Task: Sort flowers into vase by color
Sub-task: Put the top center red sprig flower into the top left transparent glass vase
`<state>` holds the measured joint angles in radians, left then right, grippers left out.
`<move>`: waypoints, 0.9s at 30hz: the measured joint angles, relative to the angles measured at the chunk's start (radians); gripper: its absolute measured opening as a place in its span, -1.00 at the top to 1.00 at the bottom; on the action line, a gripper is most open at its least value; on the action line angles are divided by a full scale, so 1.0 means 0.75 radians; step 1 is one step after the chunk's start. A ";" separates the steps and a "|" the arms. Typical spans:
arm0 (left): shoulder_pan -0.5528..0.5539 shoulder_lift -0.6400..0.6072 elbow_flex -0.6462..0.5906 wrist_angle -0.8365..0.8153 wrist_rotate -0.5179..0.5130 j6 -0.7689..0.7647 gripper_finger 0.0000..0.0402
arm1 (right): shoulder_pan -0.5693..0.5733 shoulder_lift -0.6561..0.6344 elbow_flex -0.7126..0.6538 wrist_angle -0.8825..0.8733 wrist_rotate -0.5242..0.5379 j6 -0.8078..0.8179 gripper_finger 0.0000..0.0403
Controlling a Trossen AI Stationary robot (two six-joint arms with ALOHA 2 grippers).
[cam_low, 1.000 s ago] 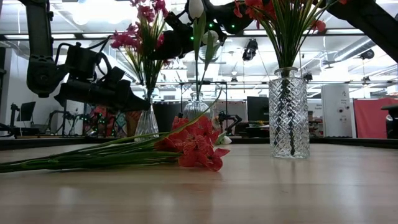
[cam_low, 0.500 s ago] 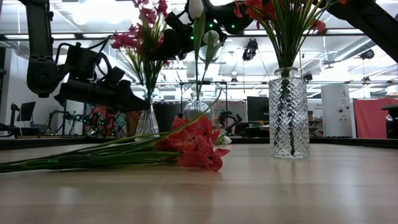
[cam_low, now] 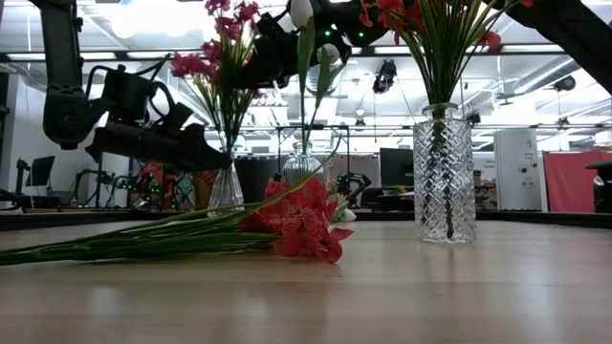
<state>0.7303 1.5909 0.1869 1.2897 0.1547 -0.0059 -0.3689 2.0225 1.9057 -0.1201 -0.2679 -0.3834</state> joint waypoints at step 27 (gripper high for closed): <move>0.000 -0.001 0.021 -0.057 0.001 0.020 0.13 | 0.018 0.015 0.049 0.068 0.117 0.075 0.06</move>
<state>0.7303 1.5906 0.2028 1.2472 0.1555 0.0093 -0.3553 2.0334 1.9423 -0.0692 -0.1803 -0.3275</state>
